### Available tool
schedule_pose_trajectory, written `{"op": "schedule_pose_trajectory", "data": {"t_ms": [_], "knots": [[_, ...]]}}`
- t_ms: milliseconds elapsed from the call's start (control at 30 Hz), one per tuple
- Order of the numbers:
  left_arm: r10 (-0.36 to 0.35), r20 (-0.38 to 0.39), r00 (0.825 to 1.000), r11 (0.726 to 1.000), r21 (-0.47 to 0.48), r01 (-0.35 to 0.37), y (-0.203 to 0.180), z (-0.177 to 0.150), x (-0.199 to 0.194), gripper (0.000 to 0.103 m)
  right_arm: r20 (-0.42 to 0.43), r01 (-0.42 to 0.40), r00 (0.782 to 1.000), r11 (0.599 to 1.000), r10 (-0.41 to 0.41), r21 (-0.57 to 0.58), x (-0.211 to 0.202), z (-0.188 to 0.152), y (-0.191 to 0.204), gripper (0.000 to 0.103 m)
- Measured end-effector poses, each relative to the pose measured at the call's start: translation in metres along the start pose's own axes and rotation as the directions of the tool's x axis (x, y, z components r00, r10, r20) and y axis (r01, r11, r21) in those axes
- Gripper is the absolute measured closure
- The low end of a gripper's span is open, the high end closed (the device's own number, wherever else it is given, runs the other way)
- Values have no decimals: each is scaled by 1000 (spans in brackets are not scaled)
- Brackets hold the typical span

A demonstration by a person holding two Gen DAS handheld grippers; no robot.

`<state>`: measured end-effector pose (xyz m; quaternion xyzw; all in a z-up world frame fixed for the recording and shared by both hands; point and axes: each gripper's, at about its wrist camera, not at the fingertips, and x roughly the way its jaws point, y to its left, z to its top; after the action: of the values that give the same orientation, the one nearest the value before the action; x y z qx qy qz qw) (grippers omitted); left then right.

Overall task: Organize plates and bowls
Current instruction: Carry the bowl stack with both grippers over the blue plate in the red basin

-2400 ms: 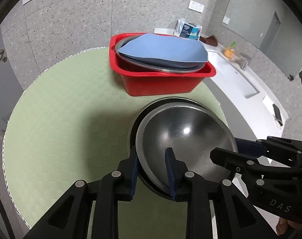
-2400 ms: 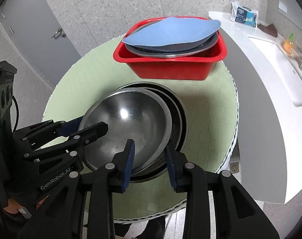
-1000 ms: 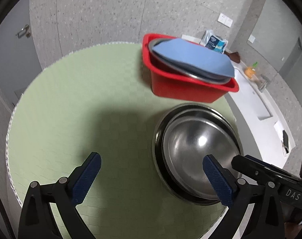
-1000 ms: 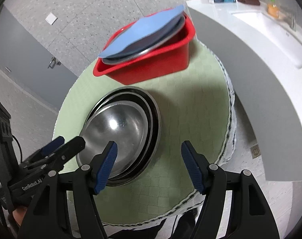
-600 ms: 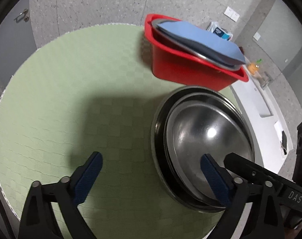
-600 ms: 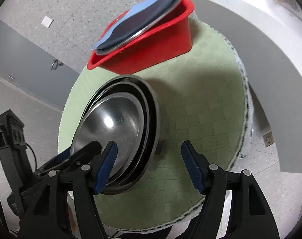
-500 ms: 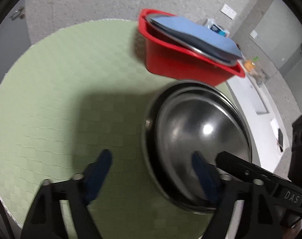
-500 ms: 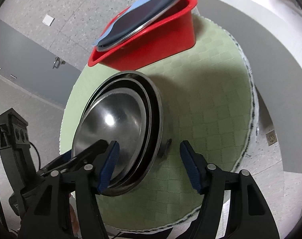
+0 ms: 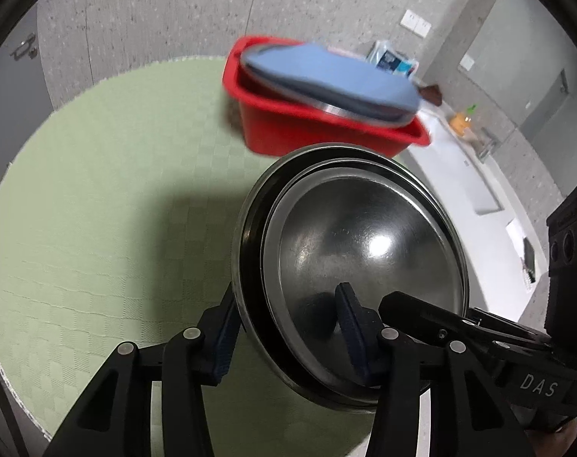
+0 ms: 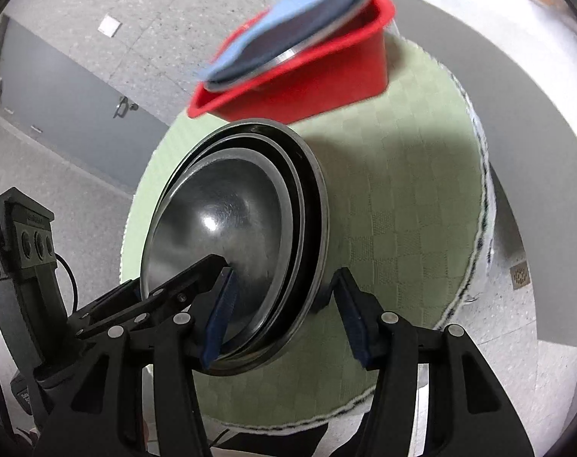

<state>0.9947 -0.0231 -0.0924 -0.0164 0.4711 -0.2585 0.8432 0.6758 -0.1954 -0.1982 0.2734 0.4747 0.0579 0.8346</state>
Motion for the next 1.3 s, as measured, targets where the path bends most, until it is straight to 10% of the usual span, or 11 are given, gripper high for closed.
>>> {"op": "schedule_pose_trajectory", "data": {"t_ms": [533,1300], "knots": [[-82,169,982,996,41,76,-5,86,-52,58,180,20,984,992,2,-121,-67,93,53,49],[-172,-77,982,985,-5,172,29,263,143,58,24,195,981,981,-194,-21,23,207,6,49]]}}
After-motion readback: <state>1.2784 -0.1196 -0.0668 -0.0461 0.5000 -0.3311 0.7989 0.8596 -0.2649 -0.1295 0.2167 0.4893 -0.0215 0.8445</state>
